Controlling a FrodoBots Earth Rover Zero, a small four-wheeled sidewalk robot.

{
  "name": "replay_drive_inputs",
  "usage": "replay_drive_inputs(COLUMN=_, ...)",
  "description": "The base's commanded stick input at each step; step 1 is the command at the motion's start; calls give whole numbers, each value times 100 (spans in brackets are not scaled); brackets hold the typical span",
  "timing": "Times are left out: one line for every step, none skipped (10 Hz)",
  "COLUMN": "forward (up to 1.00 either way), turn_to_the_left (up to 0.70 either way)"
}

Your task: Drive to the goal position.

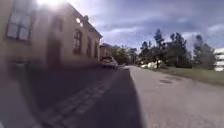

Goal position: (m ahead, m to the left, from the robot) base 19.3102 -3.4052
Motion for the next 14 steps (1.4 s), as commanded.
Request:
replay_drive_inputs(forward=70, turn_to_the_left=-28)
replay_drive_inputs(forward=70, turn_to_the_left=-24)
replay_drive_inputs(forward=70, turn_to_the_left=7)
replay_drive_inputs(forward=70, turn_to_the_left=7)
replay_drive_inputs(forward=70, turn_to_the_left=7)
replay_drive_inputs(forward=70, turn_to_the_left=7)
replay_drive_inputs(forward=70, turn_to_the_left=7)
replay_drive_inputs(forward=70, turn_to_the_left=7)
replay_drive_inputs(forward=70, turn_to_the_left=7)
replay_drive_inputs(forward=70, turn_to_the_left=7)
replay_drive_inputs(forward=70, turn_to_the_left=7)
replay_drive_inputs(forward=70, turn_to_the_left=7)
replay_drive_inputs(forward=70, turn_to_the_left=7)
replay_drive_inputs(forward=70, turn_to_the_left=7)
